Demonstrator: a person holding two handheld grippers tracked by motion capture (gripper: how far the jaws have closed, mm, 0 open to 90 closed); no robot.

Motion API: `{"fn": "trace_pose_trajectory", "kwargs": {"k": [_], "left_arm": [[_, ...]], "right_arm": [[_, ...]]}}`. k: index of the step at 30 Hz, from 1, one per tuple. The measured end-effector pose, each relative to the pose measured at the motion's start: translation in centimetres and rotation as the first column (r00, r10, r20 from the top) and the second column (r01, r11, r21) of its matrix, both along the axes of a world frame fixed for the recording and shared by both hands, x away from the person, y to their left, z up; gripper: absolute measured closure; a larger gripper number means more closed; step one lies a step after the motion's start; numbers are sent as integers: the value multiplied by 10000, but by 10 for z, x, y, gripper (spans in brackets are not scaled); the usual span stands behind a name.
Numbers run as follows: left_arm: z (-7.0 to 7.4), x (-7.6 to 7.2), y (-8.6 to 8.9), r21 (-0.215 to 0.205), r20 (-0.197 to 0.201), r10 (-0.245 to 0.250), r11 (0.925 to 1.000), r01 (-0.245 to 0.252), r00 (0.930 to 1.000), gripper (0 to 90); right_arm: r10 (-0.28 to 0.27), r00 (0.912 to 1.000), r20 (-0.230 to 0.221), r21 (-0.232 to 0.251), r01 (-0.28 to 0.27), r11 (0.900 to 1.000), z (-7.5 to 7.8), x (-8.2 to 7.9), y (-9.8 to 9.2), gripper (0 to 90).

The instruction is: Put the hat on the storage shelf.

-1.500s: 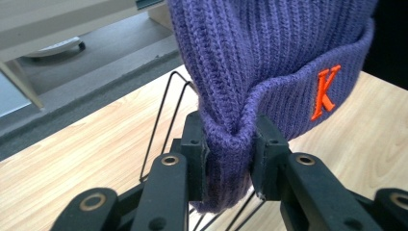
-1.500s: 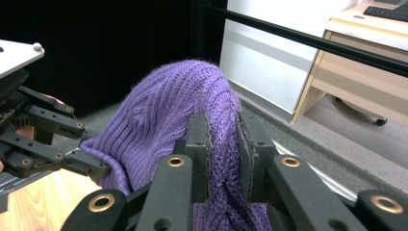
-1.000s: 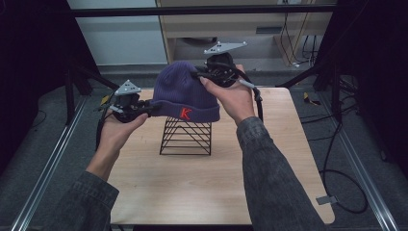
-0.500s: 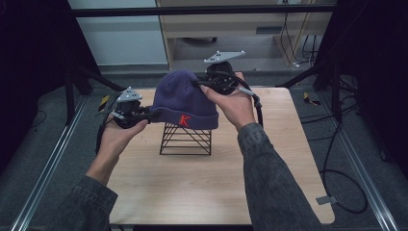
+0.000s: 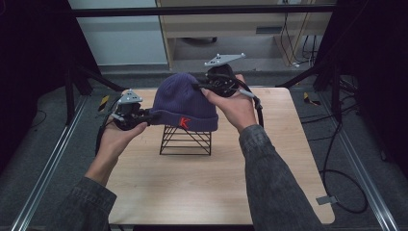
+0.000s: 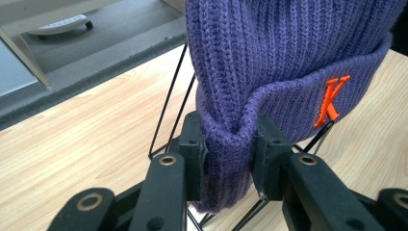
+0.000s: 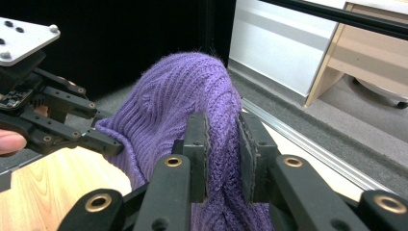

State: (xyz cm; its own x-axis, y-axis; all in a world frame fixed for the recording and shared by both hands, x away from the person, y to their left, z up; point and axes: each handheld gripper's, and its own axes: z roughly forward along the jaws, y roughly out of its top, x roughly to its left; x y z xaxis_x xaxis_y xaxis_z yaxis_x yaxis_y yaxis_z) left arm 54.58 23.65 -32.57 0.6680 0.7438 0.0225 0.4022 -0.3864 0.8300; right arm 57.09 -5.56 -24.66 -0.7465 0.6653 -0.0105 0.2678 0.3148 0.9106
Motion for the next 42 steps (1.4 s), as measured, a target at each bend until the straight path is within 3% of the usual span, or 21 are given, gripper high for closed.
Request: {"fn": "trace_pose_trajectory", "kwargs": {"k": [6,42], "left_arm": [[-5,-1,1,-69,-69,38,10000,-38,10000,690],[-27,-3,4,-89,-368,88,9999,-91,9993,692]], "right_arm": [[-58,9999,117,-198,60,9998,-2,-1,3,757],[174,9996,-220,-774,-190,9968,-19,-5,6,751]]}}
